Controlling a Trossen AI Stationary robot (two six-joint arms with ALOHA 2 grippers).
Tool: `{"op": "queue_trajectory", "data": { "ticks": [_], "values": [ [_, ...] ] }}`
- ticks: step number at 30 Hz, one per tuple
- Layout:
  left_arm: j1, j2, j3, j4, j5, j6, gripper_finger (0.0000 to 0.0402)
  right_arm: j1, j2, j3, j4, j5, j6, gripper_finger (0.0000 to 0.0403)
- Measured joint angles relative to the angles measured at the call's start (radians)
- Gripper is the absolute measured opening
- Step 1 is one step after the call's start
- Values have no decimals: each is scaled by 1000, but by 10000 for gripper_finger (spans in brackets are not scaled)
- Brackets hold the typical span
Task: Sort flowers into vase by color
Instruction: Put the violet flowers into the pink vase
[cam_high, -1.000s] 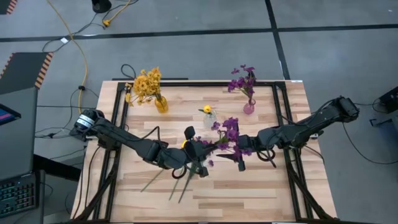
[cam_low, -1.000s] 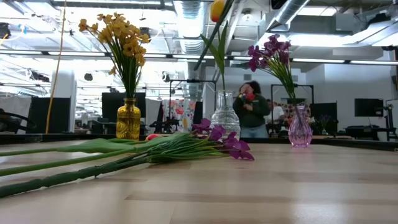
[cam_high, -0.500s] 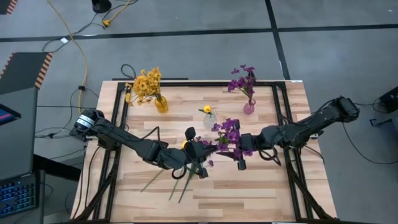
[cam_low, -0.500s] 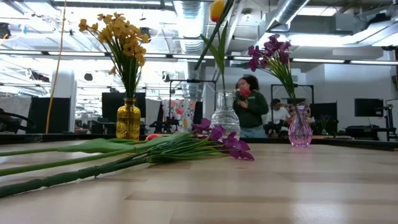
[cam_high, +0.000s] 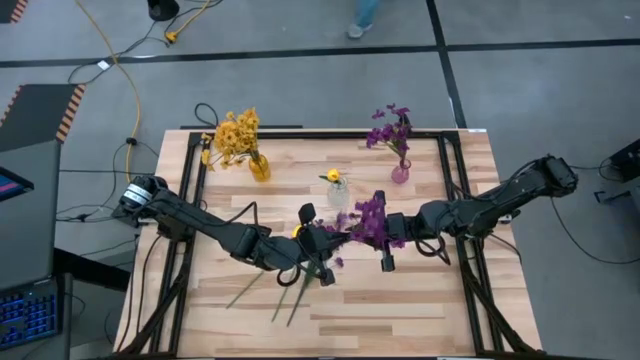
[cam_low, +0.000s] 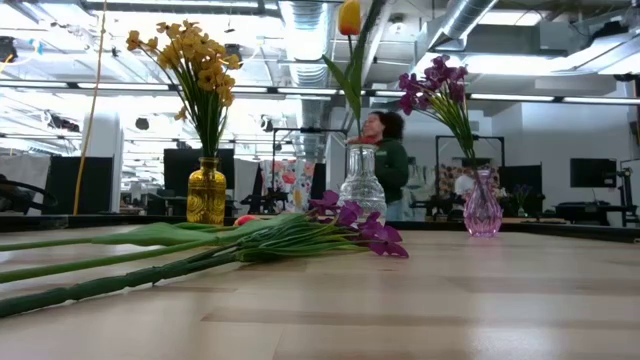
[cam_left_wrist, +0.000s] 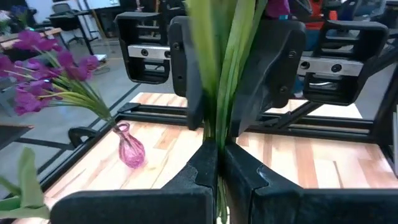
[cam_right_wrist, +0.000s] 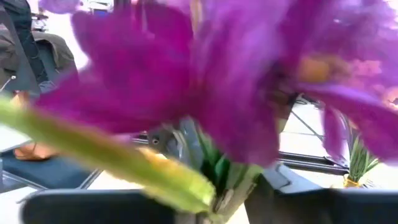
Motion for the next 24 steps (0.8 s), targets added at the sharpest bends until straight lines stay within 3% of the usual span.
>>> {"op": "queue_trajectory", "data": {
  "ticks": [6,15,19,24],
  "values": [
    [15,-1,0,-2,58,-3,38,1,0,0,-5,-3,-1,49],
    [11,-16,0,-31,60,61,128,0,-15,0,-49,6,0,56],
    [-15,-80,1,-97,44,80,144,1,-61,-1,-124,77,-4,52],
    [-43,-156,2,-239,41,-1,147,3,-153,-1,-231,161,-14,52]
  ]
}}
